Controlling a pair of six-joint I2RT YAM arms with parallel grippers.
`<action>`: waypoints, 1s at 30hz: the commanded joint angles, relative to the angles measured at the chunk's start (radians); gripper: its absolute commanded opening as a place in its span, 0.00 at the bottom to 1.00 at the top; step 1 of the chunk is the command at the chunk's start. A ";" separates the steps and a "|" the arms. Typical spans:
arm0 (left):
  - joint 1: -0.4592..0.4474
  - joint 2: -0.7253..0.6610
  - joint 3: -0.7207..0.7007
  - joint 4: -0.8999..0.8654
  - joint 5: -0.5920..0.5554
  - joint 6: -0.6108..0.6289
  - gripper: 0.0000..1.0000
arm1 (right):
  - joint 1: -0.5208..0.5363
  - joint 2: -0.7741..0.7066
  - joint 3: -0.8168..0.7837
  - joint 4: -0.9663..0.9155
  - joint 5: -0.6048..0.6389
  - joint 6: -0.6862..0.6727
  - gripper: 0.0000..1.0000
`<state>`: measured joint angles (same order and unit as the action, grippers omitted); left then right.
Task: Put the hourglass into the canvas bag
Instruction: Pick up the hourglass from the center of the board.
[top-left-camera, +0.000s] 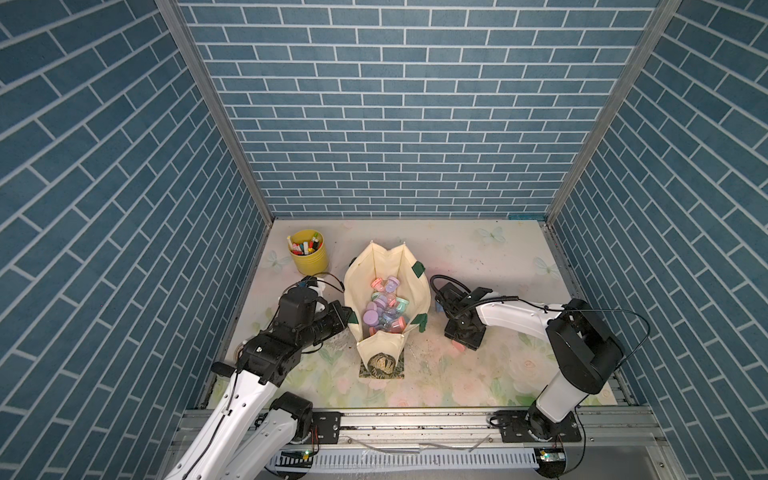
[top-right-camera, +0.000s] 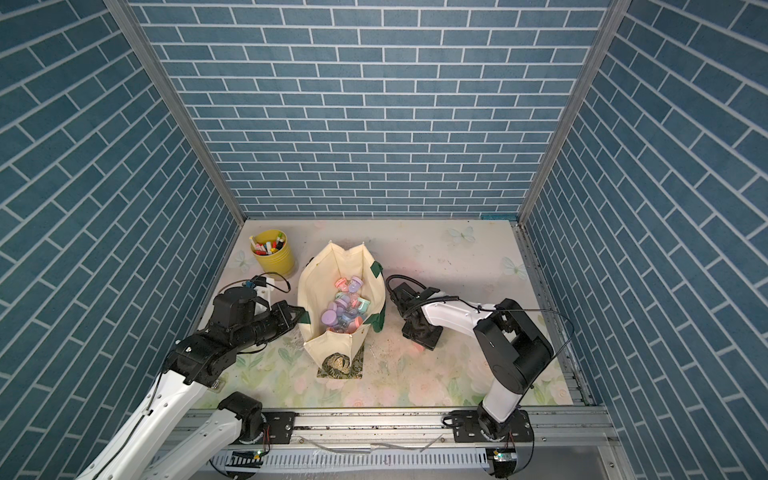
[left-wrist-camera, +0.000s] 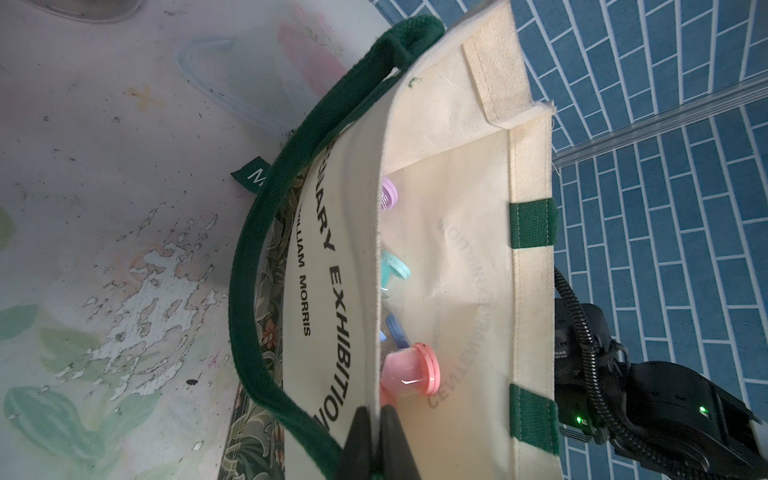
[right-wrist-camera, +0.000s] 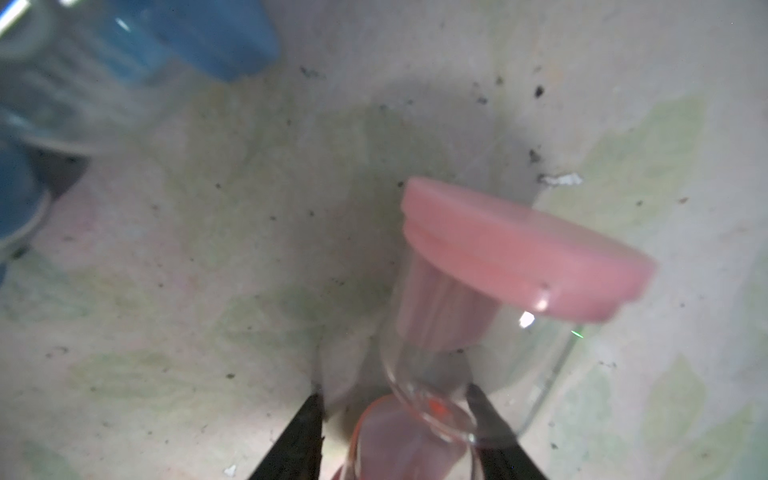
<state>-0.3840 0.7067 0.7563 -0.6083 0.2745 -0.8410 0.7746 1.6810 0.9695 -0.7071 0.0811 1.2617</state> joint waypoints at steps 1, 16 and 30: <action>0.003 -0.010 -0.008 -0.018 0.010 0.003 0.00 | 0.005 0.001 -0.032 0.022 -0.014 0.054 0.51; 0.005 -0.005 -0.002 -0.016 0.008 0.005 0.00 | -0.001 -0.056 -0.088 0.063 -0.012 0.056 0.17; 0.005 0.000 0.013 -0.030 0.011 0.008 0.00 | -0.001 -0.376 -0.031 -0.061 0.115 -0.082 0.01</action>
<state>-0.3840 0.7071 0.7540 -0.6083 0.2745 -0.8410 0.7742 1.3651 0.8829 -0.7021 0.1226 1.2411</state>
